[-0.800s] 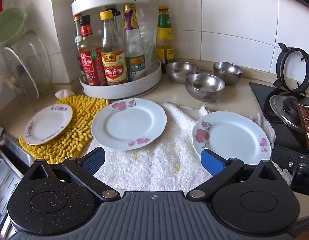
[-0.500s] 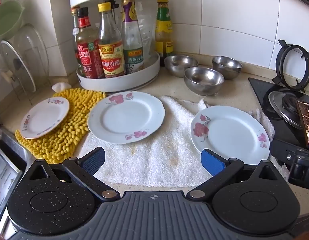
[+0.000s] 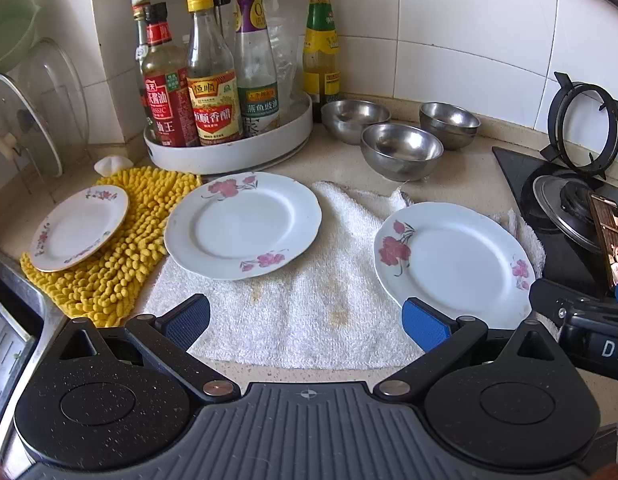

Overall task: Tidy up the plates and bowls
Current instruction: 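Move both tools toward the pink-flowered plates on the white towel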

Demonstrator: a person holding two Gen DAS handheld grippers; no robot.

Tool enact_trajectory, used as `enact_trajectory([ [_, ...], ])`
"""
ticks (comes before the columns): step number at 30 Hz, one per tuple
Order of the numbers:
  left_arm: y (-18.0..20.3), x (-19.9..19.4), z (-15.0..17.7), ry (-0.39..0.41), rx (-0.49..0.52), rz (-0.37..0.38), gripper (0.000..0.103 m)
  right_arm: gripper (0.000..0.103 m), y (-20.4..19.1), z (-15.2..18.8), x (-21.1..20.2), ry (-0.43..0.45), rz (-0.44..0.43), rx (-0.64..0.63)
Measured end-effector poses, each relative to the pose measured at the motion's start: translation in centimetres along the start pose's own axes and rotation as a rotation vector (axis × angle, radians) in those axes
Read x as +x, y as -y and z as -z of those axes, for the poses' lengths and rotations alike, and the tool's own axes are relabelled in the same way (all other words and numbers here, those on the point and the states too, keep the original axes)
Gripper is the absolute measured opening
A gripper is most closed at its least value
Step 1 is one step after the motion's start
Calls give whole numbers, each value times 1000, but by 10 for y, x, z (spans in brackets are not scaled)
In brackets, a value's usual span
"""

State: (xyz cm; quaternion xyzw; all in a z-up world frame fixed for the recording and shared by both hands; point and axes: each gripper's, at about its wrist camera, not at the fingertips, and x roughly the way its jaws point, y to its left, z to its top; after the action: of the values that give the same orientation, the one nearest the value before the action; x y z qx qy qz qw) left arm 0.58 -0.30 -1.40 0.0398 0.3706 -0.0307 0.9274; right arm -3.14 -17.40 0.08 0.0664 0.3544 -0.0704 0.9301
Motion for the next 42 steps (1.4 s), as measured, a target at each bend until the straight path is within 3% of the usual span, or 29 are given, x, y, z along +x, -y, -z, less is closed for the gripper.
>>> enact_trajectory([
  [20, -2, 6, -4, -39, 42, -2, 103, 103, -1, 4, 10, -18, -21, 49],
  [42, -18, 20, -4, -79, 17, -16, 103, 103, -16, 2, 26, -52, -37, 40],
])
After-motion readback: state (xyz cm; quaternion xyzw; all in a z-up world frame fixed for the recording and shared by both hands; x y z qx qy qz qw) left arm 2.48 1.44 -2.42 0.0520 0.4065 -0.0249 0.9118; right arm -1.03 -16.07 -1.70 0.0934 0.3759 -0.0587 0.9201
